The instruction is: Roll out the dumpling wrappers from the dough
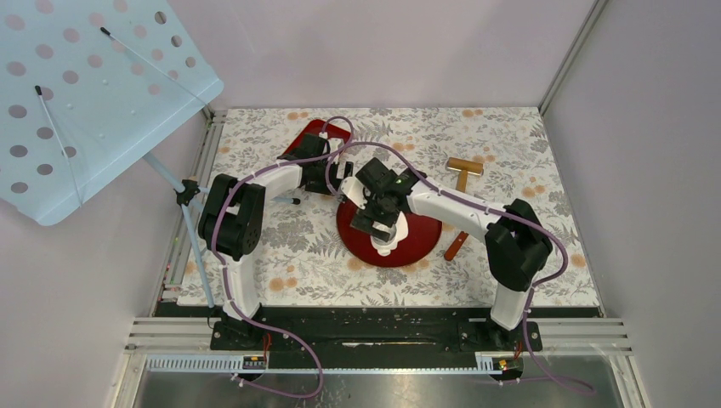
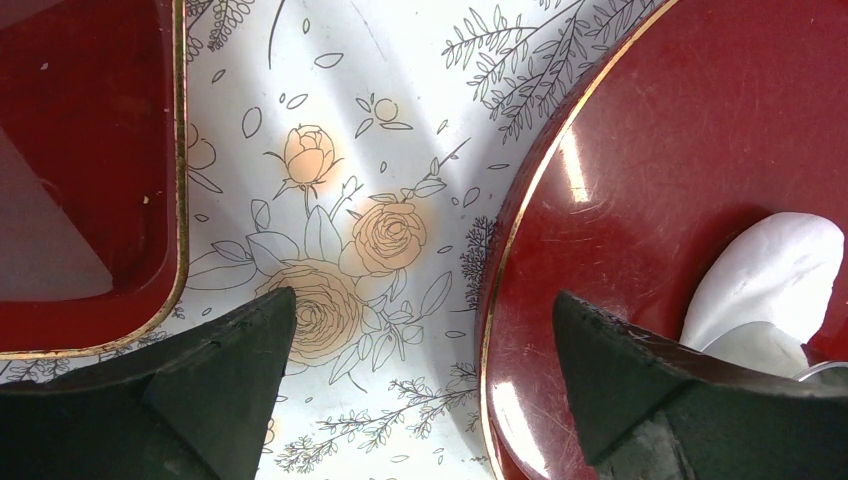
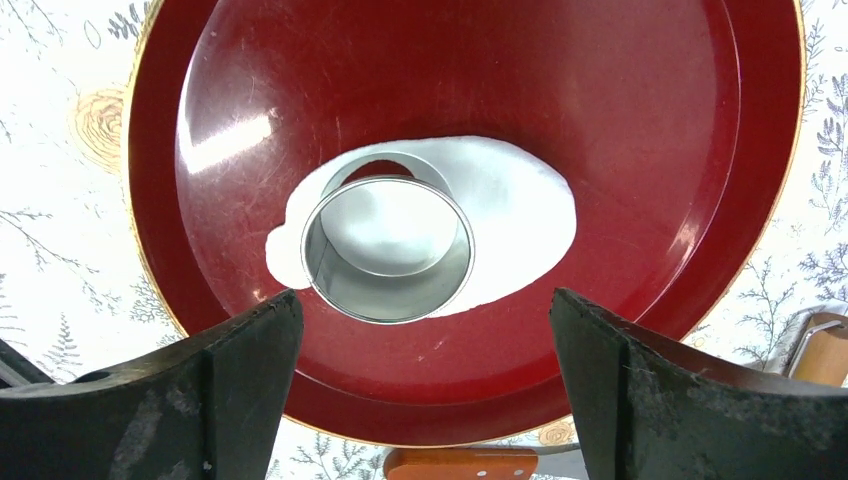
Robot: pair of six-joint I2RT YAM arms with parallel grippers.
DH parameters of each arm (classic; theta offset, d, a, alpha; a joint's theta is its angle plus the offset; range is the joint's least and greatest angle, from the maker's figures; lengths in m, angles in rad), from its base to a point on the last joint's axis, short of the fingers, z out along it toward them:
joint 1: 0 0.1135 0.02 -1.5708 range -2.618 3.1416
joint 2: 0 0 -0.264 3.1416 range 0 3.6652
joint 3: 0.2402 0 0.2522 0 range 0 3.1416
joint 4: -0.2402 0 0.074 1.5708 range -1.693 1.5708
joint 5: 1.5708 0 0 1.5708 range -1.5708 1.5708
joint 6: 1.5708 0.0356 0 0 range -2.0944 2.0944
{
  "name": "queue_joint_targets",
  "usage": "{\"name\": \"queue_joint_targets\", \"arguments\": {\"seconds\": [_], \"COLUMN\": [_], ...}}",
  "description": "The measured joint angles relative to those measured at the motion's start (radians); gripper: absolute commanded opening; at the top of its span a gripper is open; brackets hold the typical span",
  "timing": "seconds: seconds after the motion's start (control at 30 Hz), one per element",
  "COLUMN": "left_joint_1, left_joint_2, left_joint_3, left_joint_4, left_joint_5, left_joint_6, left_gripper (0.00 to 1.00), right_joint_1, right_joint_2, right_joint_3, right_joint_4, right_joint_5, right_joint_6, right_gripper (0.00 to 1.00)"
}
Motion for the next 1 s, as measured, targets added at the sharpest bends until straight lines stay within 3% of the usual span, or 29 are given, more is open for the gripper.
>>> {"name": "queue_joint_targets", "arguments": {"seconds": [0.73, 1.0], "left_joint_1": [0.001, 0.001], "left_joint_2": [0.000, 0.000], "left_joint_3": [0.000, 0.000], "left_joint_4": [0.000, 0.000], "left_joint_5": [0.001, 0.002], "left_joint_6": [0.000, 0.000], "left_gripper": [0.99, 0.99], "right_joint_1": [0.037, 0.038], "right_joint_2": [0.002, 0.040], "right_joint_3": [-0.097, -0.098], "right_joint_4": [0.092, 0.092], "right_joint_5": [0.003, 0.004], "right_joint_6": [-0.102, -0.109], "right_gripper": [0.99, 0.94]}}
